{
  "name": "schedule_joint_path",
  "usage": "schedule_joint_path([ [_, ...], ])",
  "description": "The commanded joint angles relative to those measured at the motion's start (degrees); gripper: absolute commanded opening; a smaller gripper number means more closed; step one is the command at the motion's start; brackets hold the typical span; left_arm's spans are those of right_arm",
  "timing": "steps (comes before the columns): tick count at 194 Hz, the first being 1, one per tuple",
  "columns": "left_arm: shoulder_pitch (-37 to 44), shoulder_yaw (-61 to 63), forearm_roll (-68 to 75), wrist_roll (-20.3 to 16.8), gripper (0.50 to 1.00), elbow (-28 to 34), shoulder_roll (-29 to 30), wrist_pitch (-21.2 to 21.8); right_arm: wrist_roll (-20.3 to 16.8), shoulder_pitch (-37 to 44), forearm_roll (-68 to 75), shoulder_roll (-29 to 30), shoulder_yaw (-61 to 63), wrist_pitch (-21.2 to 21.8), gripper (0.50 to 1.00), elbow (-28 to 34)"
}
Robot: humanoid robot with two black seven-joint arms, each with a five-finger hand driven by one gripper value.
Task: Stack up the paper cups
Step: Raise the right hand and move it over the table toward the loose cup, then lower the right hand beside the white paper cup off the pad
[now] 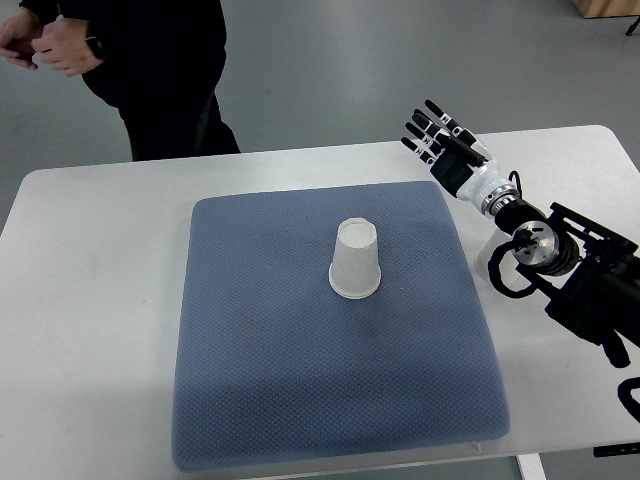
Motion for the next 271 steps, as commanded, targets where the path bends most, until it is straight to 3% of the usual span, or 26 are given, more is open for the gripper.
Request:
schedule_joint_path([
  [1, 0.0, 0.0, 0.0, 0.1, 1.0, 0.0, 0.0, 0.0, 0.0, 0.0, 0.0, 0.0, 0.0, 0.0, 0.928, 0.0],
  [60, 0.0, 0.0, 0.0, 0.0, 1.0, 0.0, 0.0, 0.0, -0.4, 0.4, -4.6, -0.2, 0.0, 1.4, 0.928, 0.7],
  [87, 0.0, 0.0, 0.0, 0.0, 1.0, 0.1, 0.0, 0.0, -1.4, 3.2, -11.8, -3.8, -0.8, 1.2, 0.926, 7.8],
  [106, -0.1, 0.0, 0.0, 0.0, 1.0, 0.0, 0.0, 0.0, -2.5, 9.9, -15.4, -9.1, -8.8, 1.2, 0.926, 8.7],
  [144, 0.0, 0.1, 0.0, -0.1, 1.0, -0.2, 0.0, -0.4, -2.6, 30.0, -17.8, -16.6, -45.4, 3.1, 0.928, 10.9],
  [183, -0.2, 0.2, 0.0, 0.0, 1.0, -1.3, 0.0, -0.8, -4.2, 49.6, -31.3, -18.5, -72.1, 5.3, 0.928, 18.7],
  [200, -0.3, 0.1, 0.0, 0.0, 1.0, -2.2, 0.0, -0.8, -5.5, 60.0, -35.3, -18.2, -83.3, 8.2, 0.928, 24.1],
  [210, -0.3, 0.1, 0.0, 0.0, 1.0, -2.2, 0.0, -0.8, -5.5, 60.0, -35.3, -18.2, -83.3, 8.2, 0.928, 24.1],
  [211, -0.3, 0.1, 0.0, 0.0, 1.0, -2.3, 0.0, -0.8, -6.7, 65.1, -36.1, -17.9, -87.6, 10.6, 0.928, 27.1],
  [238, -0.4, 0.1, 0.0, 0.0, 1.0, -2.3, 0.0, -0.8, -9.9, 76.3, -36.2, -17.8, -92.6, 17.3, 0.928, 34.3],
  [271, -0.4, 0.1, 0.0, -0.1, 1.0, -2.3, 0.0, -0.8, -10.4, 84.8, -36.2, -17.8, -94.0, 17.5, 0.928, 39.3],
])
